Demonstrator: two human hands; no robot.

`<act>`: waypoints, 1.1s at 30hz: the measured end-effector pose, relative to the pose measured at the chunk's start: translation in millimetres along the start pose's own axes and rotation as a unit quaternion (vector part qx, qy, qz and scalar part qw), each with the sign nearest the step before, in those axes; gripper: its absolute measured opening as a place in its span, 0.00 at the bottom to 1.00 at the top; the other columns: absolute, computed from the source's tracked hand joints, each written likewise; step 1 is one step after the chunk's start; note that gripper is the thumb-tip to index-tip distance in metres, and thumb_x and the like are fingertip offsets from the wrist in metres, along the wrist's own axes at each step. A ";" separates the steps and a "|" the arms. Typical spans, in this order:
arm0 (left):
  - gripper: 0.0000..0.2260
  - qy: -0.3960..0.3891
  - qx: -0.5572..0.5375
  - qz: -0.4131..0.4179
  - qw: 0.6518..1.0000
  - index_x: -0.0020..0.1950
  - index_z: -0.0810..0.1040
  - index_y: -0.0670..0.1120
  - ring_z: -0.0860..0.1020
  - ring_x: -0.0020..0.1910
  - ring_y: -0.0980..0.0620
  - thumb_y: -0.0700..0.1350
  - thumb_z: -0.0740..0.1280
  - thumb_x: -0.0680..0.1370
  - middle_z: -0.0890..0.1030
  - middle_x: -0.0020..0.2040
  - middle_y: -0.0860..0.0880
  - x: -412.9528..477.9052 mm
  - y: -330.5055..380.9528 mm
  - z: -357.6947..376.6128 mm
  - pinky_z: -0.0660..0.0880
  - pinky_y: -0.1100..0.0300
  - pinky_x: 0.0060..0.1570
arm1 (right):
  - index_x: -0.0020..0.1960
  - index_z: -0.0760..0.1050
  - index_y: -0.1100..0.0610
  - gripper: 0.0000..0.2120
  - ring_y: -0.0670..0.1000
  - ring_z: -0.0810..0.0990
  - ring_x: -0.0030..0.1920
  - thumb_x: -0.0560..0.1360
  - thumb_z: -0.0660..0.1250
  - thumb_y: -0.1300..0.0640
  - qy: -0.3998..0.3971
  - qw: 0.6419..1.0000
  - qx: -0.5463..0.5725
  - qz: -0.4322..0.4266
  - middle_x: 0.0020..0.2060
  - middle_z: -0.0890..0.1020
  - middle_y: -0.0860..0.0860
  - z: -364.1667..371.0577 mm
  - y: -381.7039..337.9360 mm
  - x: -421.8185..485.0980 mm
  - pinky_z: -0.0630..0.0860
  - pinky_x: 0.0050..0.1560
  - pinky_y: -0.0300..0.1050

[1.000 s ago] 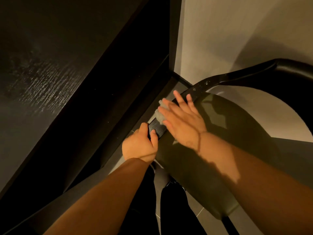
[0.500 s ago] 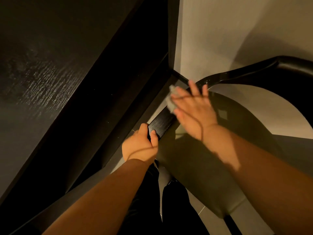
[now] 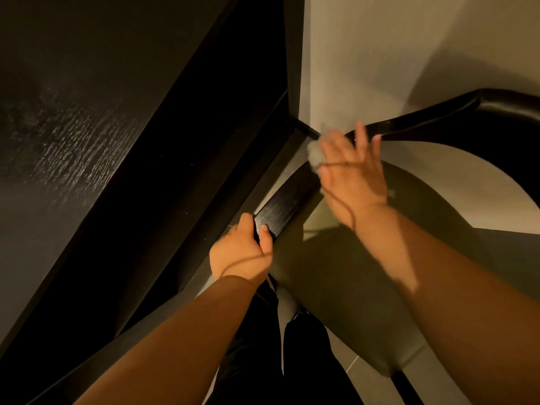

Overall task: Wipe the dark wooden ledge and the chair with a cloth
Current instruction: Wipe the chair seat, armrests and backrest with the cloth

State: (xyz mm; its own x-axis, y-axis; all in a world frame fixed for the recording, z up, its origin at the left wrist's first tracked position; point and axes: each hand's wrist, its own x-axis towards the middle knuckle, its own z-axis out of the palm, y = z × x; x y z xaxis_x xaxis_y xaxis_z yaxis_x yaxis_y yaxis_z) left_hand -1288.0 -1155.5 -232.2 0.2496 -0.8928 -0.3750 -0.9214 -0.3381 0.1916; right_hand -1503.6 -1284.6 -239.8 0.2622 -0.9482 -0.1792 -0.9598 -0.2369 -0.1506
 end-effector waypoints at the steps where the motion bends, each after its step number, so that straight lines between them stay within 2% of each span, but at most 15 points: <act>1: 0.12 0.005 -0.004 0.002 1.000 0.50 0.65 0.52 0.72 0.33 0.49 0.60 0.52 0.82 0.70 0.34 0.53 -0.5 0.1 0.0 0.72 0.53 0.34 | 0.82 0.58 0.52 0.27 0.64 0.43 0.82 0.84 0.51 0.48 0.014 0.998 0.033 0.049 0.82 0.58 0.52 -2.6 3.9 3.3 0.40 0.81 0.66; 4: 0.12 0.017 -0.003 0.006 1.000 0.49 0.64 0.52 0.71 0.31 0.49 0.60 0.52 0.82 0.69 0.33 0.53 -2.0 0.5 -0.8 0.69 0.54 0.32 | 0.82 0.59 0.54 0.28 0.63 0.42 0.83 0.83 0.52 0.49 0.034 0.990 0.093 0.103 0.82 0.57 0.53 1.2 -10.8 -1.8 0.41 0.81 0.65; 7: 0.11 0.022 -0.002 0.001 1.000 0.49 0.64 0.52 0.70 0.31 0.50 0.58 0.54 0.83 0.68 0.33 0.53 -1.9 0.9 -0.3 0.63 0.55 0.32 | 0.82 0.58 0.51 0.27 0.63 0.41 0.83 0.84 0.52 0.48 0.028 0.996 0.075 0.030 0.83 0.53 0.52 11.4 -40.4 -26.2 0.41 0.81 0.65; 11: 0.11 0.026 -0.004 0.001 1.000 0.48 0.65 0.52 0.71 0.31 0.49 0.58 0.55 0.83 0.69 0.32 0.53 -1.6 0.2 0.9 0.66 0.55 0.32 | 0.82 0.58 0.53 0.28 0.62 0.42 0.83 0.84 0.52 0.46 0.005 0.997 0.019 -0.074 0.83 0.55 0.54 11.5 -31.1 -30.2 0.41 0.80 0.64; 13: 0.12 0.024 -0.006 0.005 1.000 0.48 0.64 0.52 0.71 0.31 0.49 0.59 0.54 0.83 0.69 0.33 0.53 -1.5 0.2 0.8 0.67 0.54 0.33 | 0.81 0.58 0.54 0.28 0.64 0.47 0.82 0.83 0.55 0.47 0.019 1.000 -0.010 -0.014 0.82 0.57 0.55 4.6 -13.0 -10.2 0.45 0.81 0.66; 15: 0.12 0.021 -0.008 0.005 1.000 0.48 0.63 0.52 0.71 0.31 0.49 0.59 0.53 0.83 0.69 0.33 0.53 -1.9 0.7 -0.1 0.67 0.54 0.33 | 0.81 0.58 0.55 0.28 0.62 0.45 0.83 0.84 0.54 0.48 0.043 0.989 0.068 0.122 0.82 0.56 0.56 -3.9 1.9 5.4 0.43 0.82 0.62; 17: 0.12 0.016 -0.003 0.002 1.000 0.48 0.64 0.52 0.71 0.31 0.50 0.59 0.52 0.82 0.70 0.33 0.53 -1.7 1.0 -0.4 0.66 0.55 0.33 | 0.83 0.56 0.58 0.29 0.60 0.41 0.83 0.84 0.50 0.48 0.059 0.974 0.115 0.184 0.83 0.53 0.57 -5.2 -0.3 8.4 0.41 0.82 0.60; 20: 0.13 0.005 0.001 -0.005 1.000 0.48 0.64 0.52 0.70 0.31 0.53 0.60 0.51 0.82 0.71 0.34 0.53 -1.5 0.8 -0.9 0.65 0.55 0.33 | 0.84 0.49 0.58 0.31 0.62 0.38 0.82 0.85 0.47 0.45 0.032 0.983 0.088 0.158 0.83 0.46 0.60 4.9 -22.9 -8.5 0.41 0.82 0.61; 22: 0.13 -0.003 0.008 -0.008 1.000 0.49 0.64 0.52 0.72 0.32 0.51 0.60 0.51 0.82 0.71 0.35 0.53 -0.4 1.1 -1.2 0.70 0.54 0.35 | 0.84 0.47 0.59 0.32 0.63 0.39 0.82 0.86 0.46 0.44 0.034 0.989 0.069 0.128 0.83 0.45 0.62 13.1 -37.7 -25.0 0.41 0.82 0.61; 24: 0.12 -0.010 0.019 -0.013 1.000 0.50 0.64 0.53 0.74 0.34 0.49 0.61 0.51 0.82 0.72 0.35 0.53 0.8 1.2 -0.3 0.73 0.53 0.37 | 0.84 0.47 0.60 0.33 0.63 0.41 0.83 0.85 0.47 0.43 0.047 0.987 0.074 0.137 0.83 0.46 0.62 21.1 -48.2 -33.5 0.44 0.82 0.61; 27: 0.12 -0.009 0.027 -0.003 1.000 0.50 0.64 0.52 0.74 0.34 0.47 0.60 0.52 0.83 0.71 0.35 0.53 0.4 0.8 1.1 0.72 0.53 0.35 | 0.84 0.47 0.61 0.34 0.63 0.43 0.83 0.85 0.50 0.44 0.070 0.970 0.120 0.199 0.83 0.47 0.63 23.8 -55.7 -26.7 0.46 0.82 0.60; 30: 0.12 -0.005 0.034 -0.003 0.999 0.52 0.65 0.52 0.74 0.35 0.47 0.60 0.52 0.83 0.72 0.35 0.52 -0.6 -0.8 1.1 0.74 0.53 0.36 | 0.84 0.45 0.61 0.34 0.63 0.42 0.83 0.85 0.51 0.46 0.097 0.931 0.196 0.294 0.83 0.43 0.62 18.9 -49.2 -5.7 0.45 0.82 0.61; 33: 0.14 -0.007 0.043 -0.003 0.999 0.53 0.65 0.52 0.75 0.35 0.48 0.60 0.50 0.83 0.72 0.36 0.53 -0.5 0.5 -0.6 0.74 0.53 0.37 | 0.84 0.44 0.61 0.32 0.63 0.41 0.83 0.86 0.49 0.47 0.109 0.901 0.235 0.347 0.83 0.40 0.58 12.6 -37.9 13.0 0.43 0.82 0.60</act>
State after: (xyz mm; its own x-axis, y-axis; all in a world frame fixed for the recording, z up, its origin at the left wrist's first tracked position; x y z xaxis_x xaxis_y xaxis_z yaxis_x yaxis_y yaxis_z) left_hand -1288.5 -1155.4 -231.3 0.2519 -0.8859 -0.3896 -0.9422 -0.3164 0.1102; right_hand -1462.6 -1285.3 -248.7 -0.4607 -0.8645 -0.2009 -0.7232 0.4968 -0.4797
